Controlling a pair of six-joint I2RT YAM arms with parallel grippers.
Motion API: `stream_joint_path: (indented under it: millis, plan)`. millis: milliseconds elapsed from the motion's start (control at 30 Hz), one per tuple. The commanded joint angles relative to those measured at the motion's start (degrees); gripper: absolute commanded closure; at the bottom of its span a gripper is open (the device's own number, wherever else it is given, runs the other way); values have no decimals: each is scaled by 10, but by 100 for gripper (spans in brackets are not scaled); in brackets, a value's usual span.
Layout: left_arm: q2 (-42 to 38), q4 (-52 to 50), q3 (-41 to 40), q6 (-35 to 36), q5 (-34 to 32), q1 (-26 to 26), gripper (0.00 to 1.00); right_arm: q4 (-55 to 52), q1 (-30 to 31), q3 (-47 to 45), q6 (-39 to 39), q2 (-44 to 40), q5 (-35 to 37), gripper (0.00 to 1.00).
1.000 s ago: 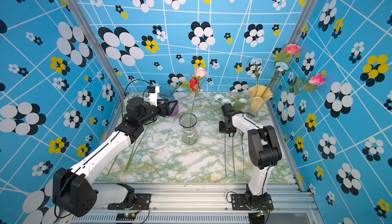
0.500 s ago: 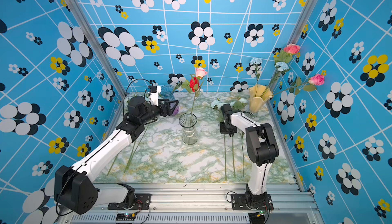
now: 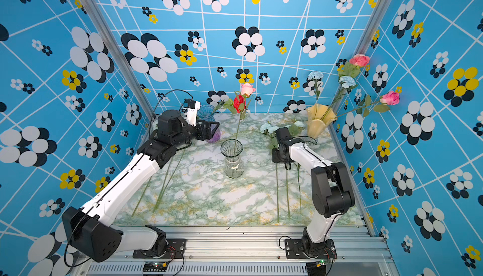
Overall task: Pick out blue flowers from the vase
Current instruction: Place the flower at the center of the board.
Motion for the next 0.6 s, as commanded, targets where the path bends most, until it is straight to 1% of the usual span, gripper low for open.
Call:
stream_joint_path:
  millis: [0, 167, 267, 300, 467, 500, 567]
  plan:
    - [27, -174, 57, 28, -71, -28, 18, 86, 5, -34, -7, -43, -12, 55]
    - [99, -316, 154, 38, -130, -87, 19, 134, 5, -77, -10, -85, -10, 52]
    - [132, -357, 188, 33, -154, -106, 20, 149, 5, -95, -22, -103, -5, 50]
    - [138, -361, 192, 29, -155, -109, 20, 159, 5, -104, -26, -112, -7, 48]
    - [150, -375, 195, 12, -146, -112, 21, 257, 5, -177, -38, -181, -32, 25]
    - [156, -379, 201, 11, -139, -113, 21, 277, 5, -190, -36, -196, -38, 23]
    - [173, -391, 217, 8, -123, -115, 24, 300, 5, -209, -35, -214, -49, 21]
